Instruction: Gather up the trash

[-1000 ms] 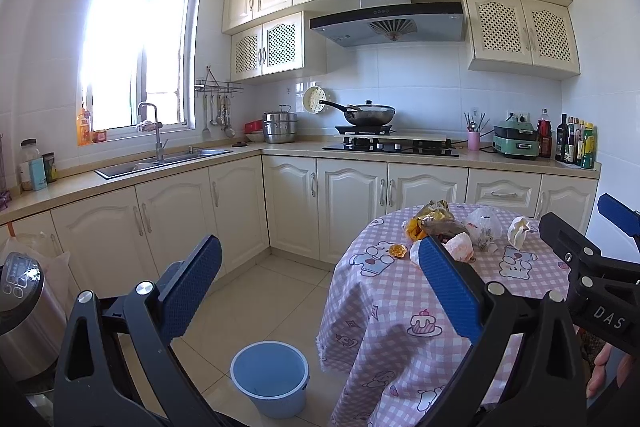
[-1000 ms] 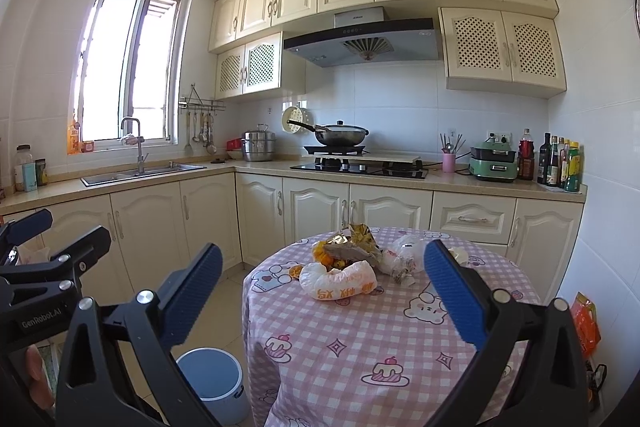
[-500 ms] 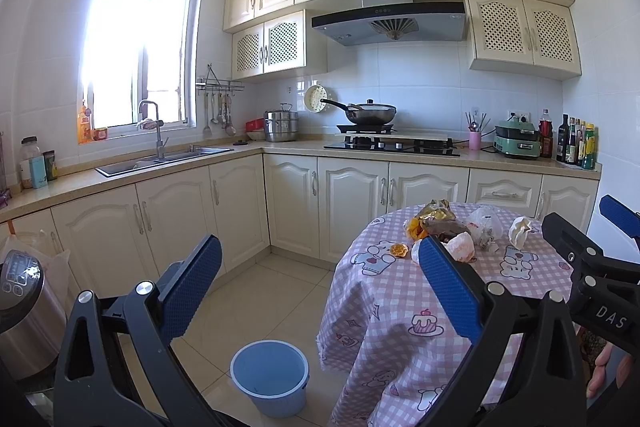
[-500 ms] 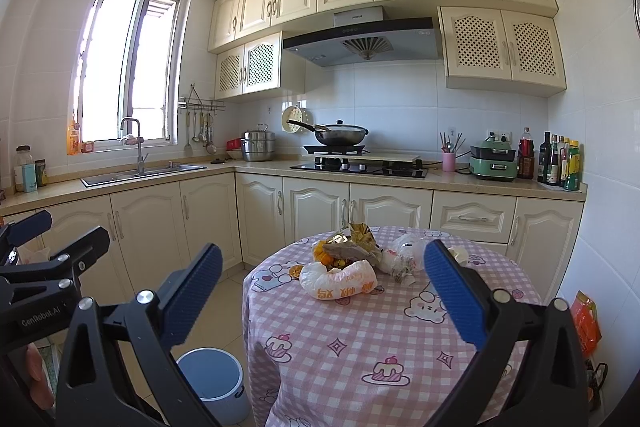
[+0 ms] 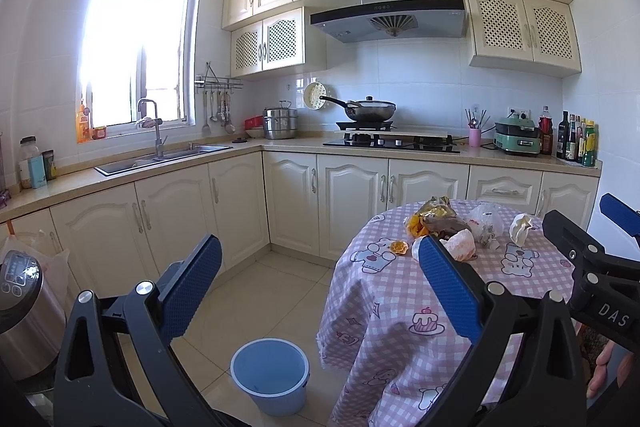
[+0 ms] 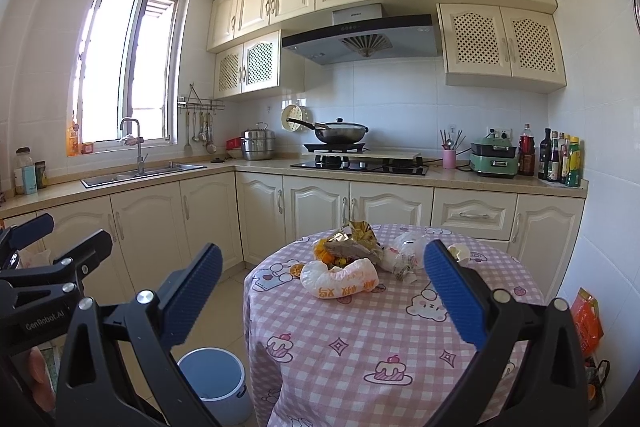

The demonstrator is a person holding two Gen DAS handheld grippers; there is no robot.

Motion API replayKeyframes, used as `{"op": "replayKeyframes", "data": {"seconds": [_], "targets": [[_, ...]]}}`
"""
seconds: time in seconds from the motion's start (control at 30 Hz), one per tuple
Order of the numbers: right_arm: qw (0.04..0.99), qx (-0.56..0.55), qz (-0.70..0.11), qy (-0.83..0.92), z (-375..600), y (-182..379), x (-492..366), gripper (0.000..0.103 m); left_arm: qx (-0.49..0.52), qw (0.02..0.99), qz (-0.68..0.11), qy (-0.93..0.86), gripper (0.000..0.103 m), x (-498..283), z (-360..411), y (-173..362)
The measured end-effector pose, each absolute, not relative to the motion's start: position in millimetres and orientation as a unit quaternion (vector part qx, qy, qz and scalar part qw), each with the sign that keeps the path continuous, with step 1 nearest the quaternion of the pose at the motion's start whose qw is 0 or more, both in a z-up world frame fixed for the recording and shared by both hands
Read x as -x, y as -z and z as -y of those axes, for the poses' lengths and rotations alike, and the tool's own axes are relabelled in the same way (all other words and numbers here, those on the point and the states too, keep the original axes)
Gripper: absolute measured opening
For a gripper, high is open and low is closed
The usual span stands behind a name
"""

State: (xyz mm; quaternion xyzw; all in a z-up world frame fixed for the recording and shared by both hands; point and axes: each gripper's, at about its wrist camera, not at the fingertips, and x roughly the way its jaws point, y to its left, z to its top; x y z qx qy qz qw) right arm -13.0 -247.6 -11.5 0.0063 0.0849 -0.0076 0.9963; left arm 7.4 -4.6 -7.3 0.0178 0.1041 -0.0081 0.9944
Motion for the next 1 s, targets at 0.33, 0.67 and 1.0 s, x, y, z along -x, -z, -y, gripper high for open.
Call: {"op": "replayKeyframes", "data": {"seconds": [0.33, 0.67, 1.0], "targets": [[0.996, -0.012, -0.090, 0.004, 249.9, 12.3, 10.2, 0.099, -0.020, 0.994, -0.107, 0.008, 0.095, -9.3, 7.3, 6.7], [0.995, -0.017, -0.101, -0.002, 252.7, 14.8, 2.9, 0.099, -0.022, 0.993, -0.116, 0.008, 0.095, -16.8, 9.6, 8.8], [0.992, -0.026, -0.125, -0.006, 262.1, 24.7, -20.9, 0.099, -0.028, 0.990, -0.135, 0.013, 0.095, -38.3, 15.3, 16.3]]}}
